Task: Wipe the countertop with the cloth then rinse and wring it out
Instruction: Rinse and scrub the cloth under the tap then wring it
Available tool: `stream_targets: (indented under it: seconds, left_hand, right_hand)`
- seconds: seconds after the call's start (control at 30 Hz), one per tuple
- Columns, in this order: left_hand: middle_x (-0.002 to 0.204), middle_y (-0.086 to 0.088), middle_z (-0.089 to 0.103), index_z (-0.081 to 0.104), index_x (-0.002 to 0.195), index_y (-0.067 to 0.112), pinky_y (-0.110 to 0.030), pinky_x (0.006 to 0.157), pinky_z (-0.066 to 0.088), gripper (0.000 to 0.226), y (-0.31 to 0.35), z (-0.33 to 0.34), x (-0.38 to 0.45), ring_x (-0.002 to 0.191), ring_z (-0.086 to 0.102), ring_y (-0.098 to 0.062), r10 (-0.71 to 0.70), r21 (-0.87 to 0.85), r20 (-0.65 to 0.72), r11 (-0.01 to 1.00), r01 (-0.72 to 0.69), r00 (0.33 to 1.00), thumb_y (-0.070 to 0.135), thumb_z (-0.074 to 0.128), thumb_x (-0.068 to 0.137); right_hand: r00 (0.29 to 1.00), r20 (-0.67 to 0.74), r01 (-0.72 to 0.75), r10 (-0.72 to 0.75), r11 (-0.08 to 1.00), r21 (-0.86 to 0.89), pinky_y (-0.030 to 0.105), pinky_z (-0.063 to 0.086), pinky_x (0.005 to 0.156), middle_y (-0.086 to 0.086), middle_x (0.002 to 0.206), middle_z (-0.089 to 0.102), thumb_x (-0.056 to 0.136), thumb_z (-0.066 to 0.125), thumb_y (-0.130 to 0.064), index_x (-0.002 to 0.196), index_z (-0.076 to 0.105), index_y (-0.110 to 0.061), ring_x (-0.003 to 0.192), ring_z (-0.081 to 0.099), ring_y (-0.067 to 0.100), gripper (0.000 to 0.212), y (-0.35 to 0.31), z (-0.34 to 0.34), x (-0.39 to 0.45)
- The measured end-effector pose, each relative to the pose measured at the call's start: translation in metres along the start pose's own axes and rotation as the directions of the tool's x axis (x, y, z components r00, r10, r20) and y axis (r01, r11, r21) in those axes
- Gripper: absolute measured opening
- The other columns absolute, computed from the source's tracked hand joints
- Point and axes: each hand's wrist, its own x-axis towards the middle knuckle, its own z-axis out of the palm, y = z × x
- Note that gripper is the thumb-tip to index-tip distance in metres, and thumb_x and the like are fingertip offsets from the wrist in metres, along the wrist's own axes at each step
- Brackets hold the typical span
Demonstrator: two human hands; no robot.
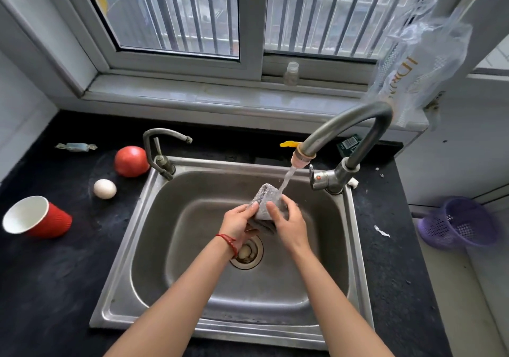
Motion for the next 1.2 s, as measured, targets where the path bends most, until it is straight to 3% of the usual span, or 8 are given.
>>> stream_targets:
  seconds: [0.07,0.17,0.33,0.53,0.73,0.8,0.93,1.2]
  left_hand:
    - [0.062,-0.004,0.064,0.063,0.075,0.012,-0.026,0.055,0.055,0.019,-0.004,0.005,0.004,0.054,0.061,-0.013,0.007,0.084,-0.003,0.996,-0.007,1.000,0.013,0.053,0.090]
    - [0.048,0.008,0.062,0.061,0.070,0.014,-0.022,0.049,0.053,0.022,-0.010,0.005,0.009,0.049,0.059,-0.006,0.009,0.151,-0.005,0.988,-0.008,1.000,0.015,0.053,0.091]
    - [0.065,-0.001,0.065,0.064,0.071,0.012,-0.025,0.062,0.050,0.020,-0.007,-0.024,0.019,0.067,0.056,-0.016,0.090,0.177,-0.112,0.982,-0.069,0.990,0.013,0.055,0.090]
    - [0.077,-0.008,0.066,0.066,0.082,0.007,-0.028,0.061,0.054,0.014,-0.009,-0.032,0.033,0.069,0.062,-0.022,-0.139,-0.139,-0.240,0.984,0.107,0.961,0.020,0.068,0.081]
    - [0.106,-0.019,0.064,0.062,0.092,0.008,-0.058,0.098,0.044,0.028,-0.059,-0.024,0.078,0.103,0.061,-0.034,-0.259,-0.106,-0.237,0.965,0.240,0.937,0.033,0.050,0.090]
    - [0.103,-0.012,0.068,0.060,0.091,0.010,-0.048,0.095,0.050,0.031,-0.055,-0.014,0.073,0.103,0.065,-0.029,-0.268,-0.024,-0.231,0.963,0.270,0.935,0.033,0.040,0.093]
    - [0.031,0.013,0.054,0.037,0.065,0.024,-0.016,0.047,0.048,0.033,-0.045,0.009,0.056,0.036,0.056,0.001,-0.384,-0.119,-0.056,0.919,0.375,0.922,0.021,0.030,0.097]
    - [0.079,-0.014,0.071,0.067,0.082,0.008,-0.040,0.062,0.059,0.035,-0.044,0.021,0.046,0.065,0.069,-0.028,-0.421,-0.181,0.058,0.887,0.424,0.905,0.038,0.051,0.089]
  right_hand:
    - [0.998,0.030,-0.052,0.056,0.992,-0.113,0.042,0.039,0.106,0.003,0.133,0.051,0.055,0.060,-0.078,0.133,0.042,-0.019,0.124,0.046,0.020,0.100,0.002,0.009,0.004]
    - [0.992,0.010,-0.127,0.130,0.983,-0.132,0.034,0.047,0.092,0.008,0.114,0.058,0.059,0.072,-0.060,0.118,0.054,-0.011,0.107,0.055,0.022,0.079,0.011,0.009,0.017]
    - [0.976,0.025,-0.219,0.218,0.956,0.197,0.010,0.047,0.052,0.008,0.083,0.064,0.074,0.070,-0.003,0.091,0.065,-0.006,0.066,0.056,0.010,0.018,0.029,-0.008,0.034]
    - [0.894,0.140,-0.410,0.425,0.653,0.636,0.030,0.056,0.058,0.012,0.082,0.068,0.085,0.060,-0.009,0.099,0.062,0.000,0.069,0.065,0.023,0.017,0.043,0.006,0.048]
    - [0.966,0.078,-0.256,0.245,0.892,0.372,0.015,0.051,0.060,0.010,0.085,0.065,0.092,0.051,-0.025,0.089,0.062,-0.006,0.073,0.062,0.015,0.022,0.021,0.021,0.042]
    - [0.978,0.087,-0.205,0.190,0.953,0.225,0.016,0.050,0.059,0.009,0.077,0.067,0.089,0.050,-0.041,0.074,0.063,-0.011,0.074,0.063,0.018,0.037,0.012,0.025,0.036]
    - [0.992,-0.081,-0.117,0.097,0.948,-0.297,0.037,0.047,0.082,0.021,0.099,0.070,0.087,0.040,-0.059,0.086,0.071,-0.012,0.098,0.062,0.036,0.057,0.011,0.038,0.029]
    - [0.919,-0.264,-0.360,0.291,0.893,-0.270,0.040,0.046,0.086,0.028,0.113,0.063,0.092,0.037,-0.051,0.105,0.065,0.001,0.107,0.057,0.042,0.061,0.048,0.005,0.047]
